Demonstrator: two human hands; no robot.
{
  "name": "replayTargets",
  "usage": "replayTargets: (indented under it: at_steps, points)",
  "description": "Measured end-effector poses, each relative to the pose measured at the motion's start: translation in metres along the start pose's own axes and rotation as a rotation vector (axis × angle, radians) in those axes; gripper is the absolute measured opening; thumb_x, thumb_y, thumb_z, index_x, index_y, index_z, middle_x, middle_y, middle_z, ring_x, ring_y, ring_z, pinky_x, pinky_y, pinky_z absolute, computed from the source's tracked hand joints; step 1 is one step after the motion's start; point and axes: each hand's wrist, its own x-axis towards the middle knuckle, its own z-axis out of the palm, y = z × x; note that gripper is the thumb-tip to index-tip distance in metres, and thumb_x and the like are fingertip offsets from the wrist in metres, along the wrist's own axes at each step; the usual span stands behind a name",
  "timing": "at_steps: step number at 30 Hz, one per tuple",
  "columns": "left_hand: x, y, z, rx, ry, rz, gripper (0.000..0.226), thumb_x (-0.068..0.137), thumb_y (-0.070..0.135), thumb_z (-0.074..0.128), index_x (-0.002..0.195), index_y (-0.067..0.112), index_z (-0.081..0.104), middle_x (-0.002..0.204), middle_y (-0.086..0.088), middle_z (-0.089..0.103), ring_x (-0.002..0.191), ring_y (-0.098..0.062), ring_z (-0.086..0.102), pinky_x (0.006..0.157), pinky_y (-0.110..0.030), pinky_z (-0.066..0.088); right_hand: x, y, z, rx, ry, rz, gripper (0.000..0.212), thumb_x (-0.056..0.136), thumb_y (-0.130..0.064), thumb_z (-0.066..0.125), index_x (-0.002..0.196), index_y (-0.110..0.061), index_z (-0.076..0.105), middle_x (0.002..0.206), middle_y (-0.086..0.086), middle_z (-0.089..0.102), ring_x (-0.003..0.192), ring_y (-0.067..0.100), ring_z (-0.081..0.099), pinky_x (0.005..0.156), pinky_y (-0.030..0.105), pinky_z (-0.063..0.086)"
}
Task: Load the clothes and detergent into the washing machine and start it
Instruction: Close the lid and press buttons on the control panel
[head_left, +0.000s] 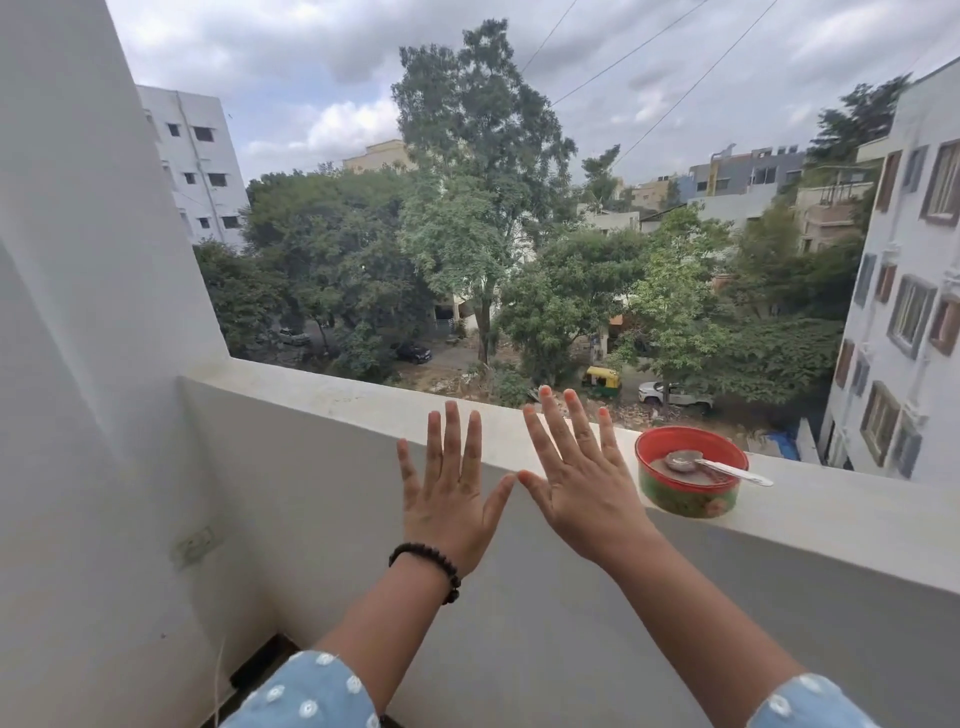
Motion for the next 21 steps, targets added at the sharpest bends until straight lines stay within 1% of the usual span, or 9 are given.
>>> replayTargets:
  at_steps: [2,4,7,9,11,13,17,21]
  points:
    - [-0.008,-0.017,-0.002,0.037,-0.013,-0.019,0.078,0.097,0.065,0.013,0.157,0.015,0.008,0.166,-0.009,0.002,0.152,-0.024,0.0,0.116,-0.059,0.001,0.002,-0.017,0.009,0.024,0.009,-0.036,0.07,0.098,-0.055,0.024,0.156,-0.017,0.012,0.164,0.006,0.005,0.15,0.024,-0.001,0.116,0.051,0.005]
    - [-0.018,-0.034,-0.003,0.08,-0.032,-0.024,0.077,0.098,0.064,0.011,0.157,0.015,0.01,0.165,-0.01,0.004,0.152,-0.026,0.002,0.116,-0.06,0.004,0.004,-0.033,0.016,0.04,0.004,-0.064,0.07,0.098,-0.055,0.023,0.156,-0.018,0.012,0.164,0.006,0.005,0.15,0.024,-0.003,0.116,0.051,0.005]
    - [-0.038,-0.063,-0.004,0.144,-0.079,-0.042,0.075,0.098,0.062,0.012,0.156,0.014,0.018,0.164,-0.012,0.011,0.151,-0.027,0.009,0.115,-0.061,0.008,0.006,-0.061,0.025,0.086,-0.001,-0.112,0.069,0.097,-0.054,0.023,0.156,-0.019,0.012,0.164,0.006,0.004,0.15,0.024,-0.002,0.116,0.052,0.005]
    - [-0.053,-0.08,-0.006,0.176,-0.098,-0.073,0.074,0.097,0.061,0.015,0.155,0.015,0.022,0.163,-0.012,0.016,0.15,-0.027,0.013,0.115,-0.06,0.008,0.005,-0.081,0.031,0.127,-0.001,-0.138,0.07,0.097,-0.054,0.024,0.156,-0.02,0.01,0.164,0.006,0.003,0.15,0.024,-0.002,0.116,0.052,0.004]
    - [-0.067,-0.097,-0.011,0.197,-0.12,-0.112,0.075,0.097,0.062,0.017,0.155,0.015,0.021,0.163,-0.012,0.017,0.149,-0.027,0.014,0.116,-0.059,0.005,0.004,-0.104,0.04,0.167,0.002,-0.161,0.07,0.097,-0.053,0.026,0.156,-0.02,0.009,0.164,0.006,0.005,0.15,0.025,0.0,0.115,0.052,0.006]
    - [-0.083,-0.114,-0.017,0.214,-0.146,-0.148,0.074,0.097,0.062,0.014,0.155,0.015,0.02,0.163,-0.011,0.018,0.149,-0.027,0.015,0.117,-0.059,0.004,0.002,-0.127,0.049,0.198,-0.004,-0.178,0.071,0.097,-0.053,0.027,0.156,-0.018,0.011,0.164,0.006,0.007,0.15,0.025,0.001,0.115,0.051,0.007]
    - [-0.116,-0.15,-0.029,0.245,-0.221,-0.253,0.075,0.098,0.062,0.007,0.154,0.015,0.02,0.162,-0.01,0.021,0.148,-0.026,0.018,0.117,-0.059,0.006,-0.005,-0.178,0.067,0.239,-0.03,-0.229,0.071,0.097,-0.054,0.026,0.155,-0.013,0.017,0.163,0.006,0.012,0.15,0.025,0.005,0.115,0.051,0.01]
    - [-0.152,-0.181,-0.041,0.269,-0.236,-0.334,0.075,0.098,0.062,0.005,0.153,0.015,0.022,0.161,-0.01,0.024,0.148,-0.025,0.02,0.116,-0.06,0.007,-0.016,-0.227,0.079,0.278,-0.04,-0.27,0.07,0.097,-0.054,0.026,0.155,-0.014,0.018,0.163,0.006,0.012,0.15,0.025,0.004,0.114,0.051,0.012]
